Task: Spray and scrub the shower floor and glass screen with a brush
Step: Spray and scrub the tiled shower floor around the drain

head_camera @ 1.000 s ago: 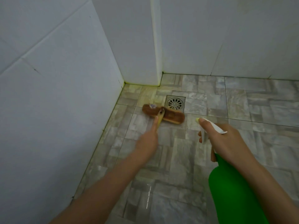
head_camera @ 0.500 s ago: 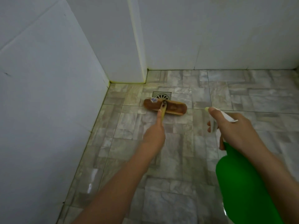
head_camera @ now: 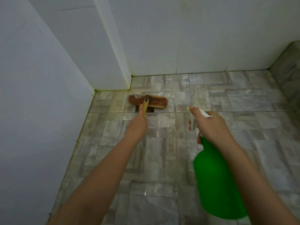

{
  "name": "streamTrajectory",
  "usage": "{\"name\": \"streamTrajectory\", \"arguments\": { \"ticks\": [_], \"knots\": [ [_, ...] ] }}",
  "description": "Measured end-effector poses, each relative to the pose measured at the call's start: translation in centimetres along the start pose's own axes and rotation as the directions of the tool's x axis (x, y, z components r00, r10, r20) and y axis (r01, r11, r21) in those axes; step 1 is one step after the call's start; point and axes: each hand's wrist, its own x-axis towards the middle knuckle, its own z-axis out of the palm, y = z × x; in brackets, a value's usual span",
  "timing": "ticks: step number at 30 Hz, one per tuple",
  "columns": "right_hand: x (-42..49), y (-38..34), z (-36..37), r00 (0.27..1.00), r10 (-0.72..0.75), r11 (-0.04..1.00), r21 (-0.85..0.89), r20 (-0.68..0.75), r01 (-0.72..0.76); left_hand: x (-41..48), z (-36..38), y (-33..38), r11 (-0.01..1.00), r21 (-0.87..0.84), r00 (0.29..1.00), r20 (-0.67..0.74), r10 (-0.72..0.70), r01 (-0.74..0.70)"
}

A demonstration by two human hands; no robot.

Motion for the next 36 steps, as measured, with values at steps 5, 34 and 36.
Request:
{"name": "streamTrajectory", "arguments": {
  "ticks": [5, 34, 36],
  "knots": [
    [2.3, -0.5, -1.4, 0.999, -0.003, 1.0, -0.02, 0.035, 0.004, -9.6, 3.2, -0.5, 0.998, -0.067, 0.998, 0.059, -0.016, 0.02],
    [-8.4, -19.8, -17.5, 0.999, -0.004, 0.997, -0.072, -0.035, 0.001, -23.2, -17.5, 13.6, 0.941, -0.012, 0.85, 0.433, -0.3, 0.338],
    [-10.8, -23.9, -20.2, 0.999, -0.008, 0.998, -0.06, -0.052, 0.005, -27.0, -22.5, 16.1, 0.916, -0.119, 0.873, 0.371, -0.316, 0.382]
  ]
}}
